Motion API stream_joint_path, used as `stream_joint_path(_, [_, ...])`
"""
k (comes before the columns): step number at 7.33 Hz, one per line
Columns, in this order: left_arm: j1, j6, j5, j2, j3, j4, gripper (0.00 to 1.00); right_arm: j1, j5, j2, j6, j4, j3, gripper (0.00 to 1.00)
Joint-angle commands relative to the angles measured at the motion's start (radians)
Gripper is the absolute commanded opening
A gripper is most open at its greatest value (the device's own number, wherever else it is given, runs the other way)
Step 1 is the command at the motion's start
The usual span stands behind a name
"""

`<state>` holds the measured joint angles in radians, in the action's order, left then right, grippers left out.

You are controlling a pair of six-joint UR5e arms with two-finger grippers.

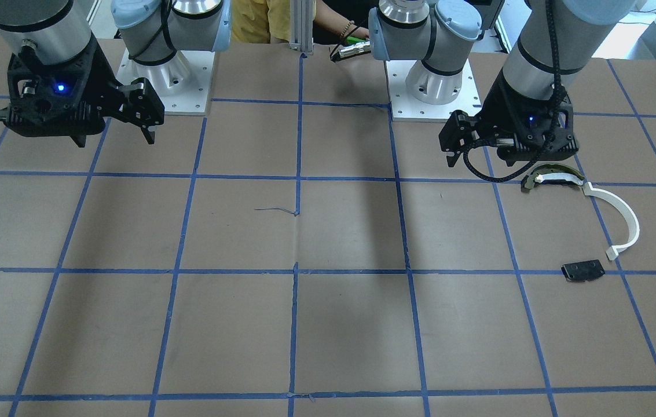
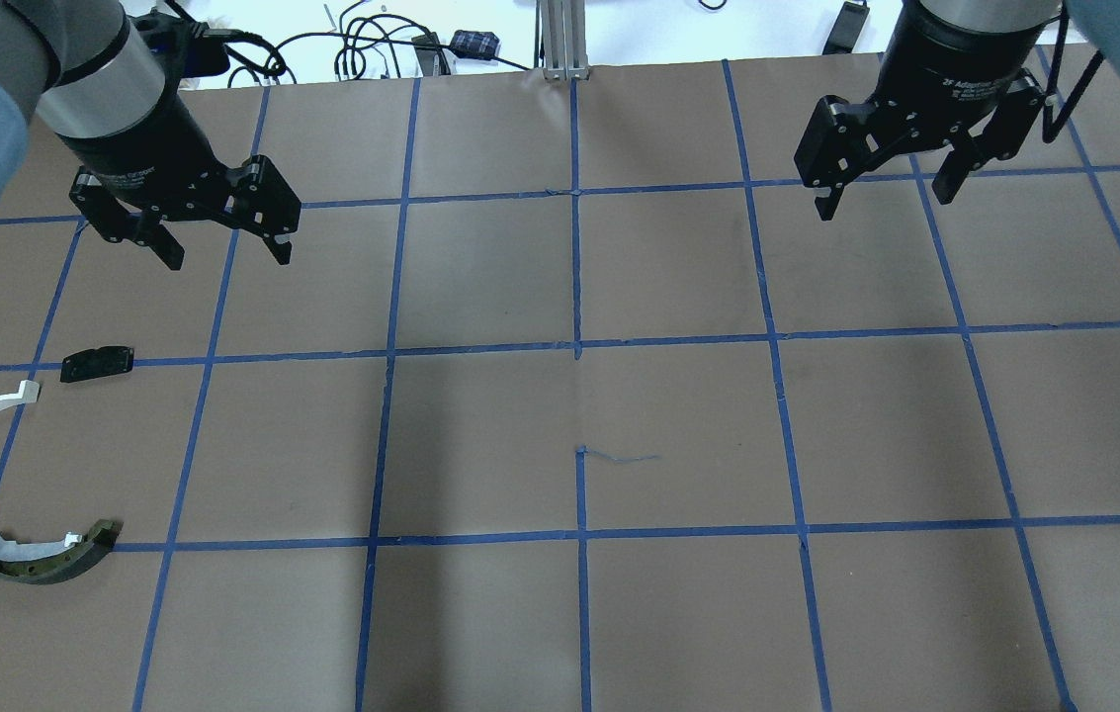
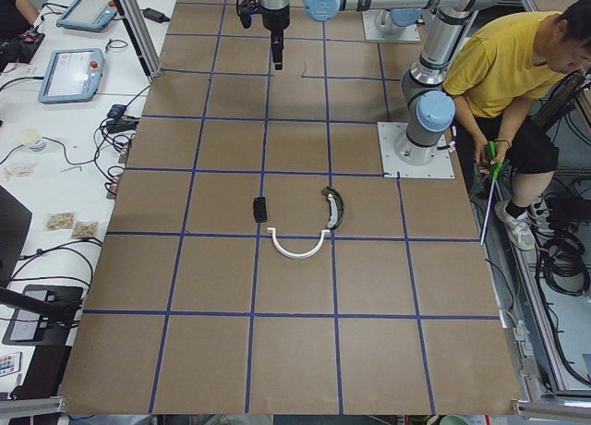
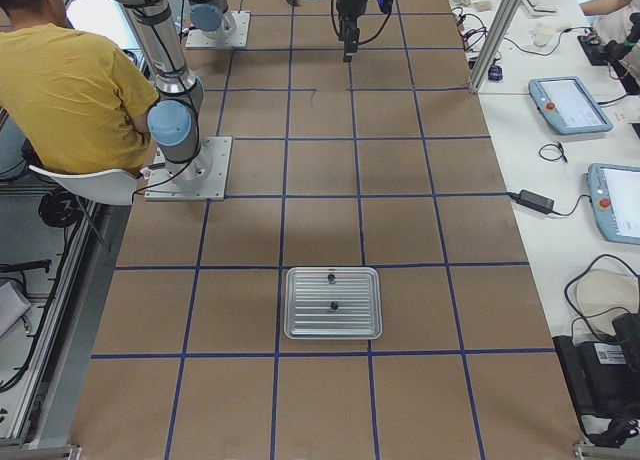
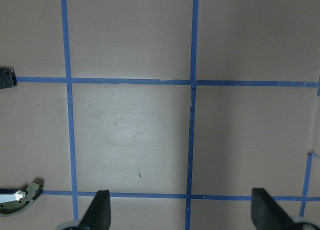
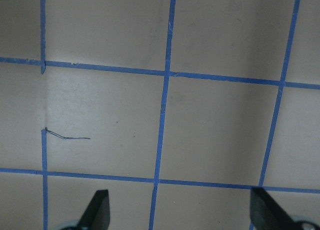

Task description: Place bearing gear from tray to pile

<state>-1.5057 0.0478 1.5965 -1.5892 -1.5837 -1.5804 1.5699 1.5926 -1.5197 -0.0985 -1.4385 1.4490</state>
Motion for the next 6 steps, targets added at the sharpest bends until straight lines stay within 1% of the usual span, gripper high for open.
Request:
stream_joint_path(1, [-0.001,0.006,0.0,0.0,-0.001,-0.001,1.0,-0.004,0.01,-0.002,-0.001,0.0,0.001,1.0])
stream_joint_path(3, [0.001,0.006,0.002,0.0,-0.001,-0.003,1.0,-0.001,-0.005,-0.002,0.013,-0.002,0.004,1.0])
stream_joint_path(4, [0.002,0.006,0.0,0.0,-0.001,-0.003,1.0,-0.007,0.007,0.001,-0.012,0.004,0.008,1.0])
stream_joint_path(5, [0.002,0.006,0.002,0.0,-0.001,-0.001,1.0,-0.039,0.012,0.003,-0.161,-0.022,0.026,1.0])
stream_joint_path(6, [0.004,0.006,0.002,0.0,-0.001,-0.003,1.0,-0.16,0.027,0.007,-0.222,-0.017,0.04,1.0])
